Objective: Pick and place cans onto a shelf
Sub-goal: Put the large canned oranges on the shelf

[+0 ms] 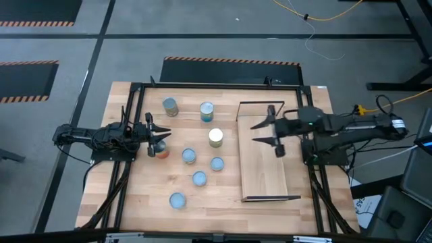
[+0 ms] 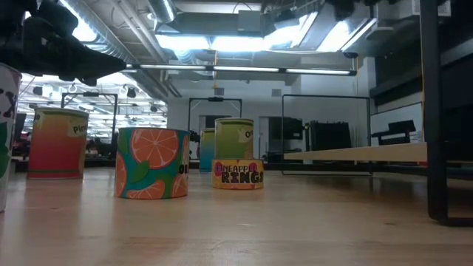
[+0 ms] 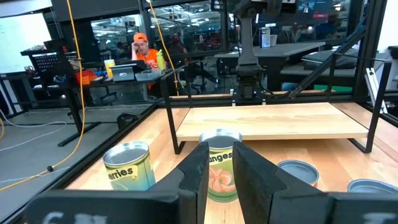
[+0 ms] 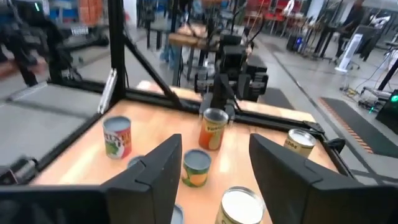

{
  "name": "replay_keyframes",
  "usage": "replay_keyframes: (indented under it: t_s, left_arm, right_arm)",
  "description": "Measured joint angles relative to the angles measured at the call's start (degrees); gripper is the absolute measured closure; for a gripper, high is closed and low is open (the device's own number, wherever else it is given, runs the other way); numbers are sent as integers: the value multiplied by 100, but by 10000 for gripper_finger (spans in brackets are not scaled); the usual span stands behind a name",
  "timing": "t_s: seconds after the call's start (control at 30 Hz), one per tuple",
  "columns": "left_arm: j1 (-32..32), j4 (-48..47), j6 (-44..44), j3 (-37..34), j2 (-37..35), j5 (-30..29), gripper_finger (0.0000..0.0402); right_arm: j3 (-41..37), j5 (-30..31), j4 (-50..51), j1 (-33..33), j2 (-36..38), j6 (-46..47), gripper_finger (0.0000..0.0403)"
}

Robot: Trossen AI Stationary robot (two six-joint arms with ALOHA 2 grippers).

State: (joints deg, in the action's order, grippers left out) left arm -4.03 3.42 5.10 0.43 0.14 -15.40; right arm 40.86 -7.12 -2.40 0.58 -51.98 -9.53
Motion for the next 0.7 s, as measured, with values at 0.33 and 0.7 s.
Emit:
replay_keyframes:
  t_s: [0.33,0.7]
  left_arm:
    - [0,0,0,1,0,0,337]
    - [0,0,0,0,0,0,337]
  right_arm:
    - [1201,0,517,-2,-1835,-569,210]
    - [1622,6,534,-6,-3311,-1040,210]
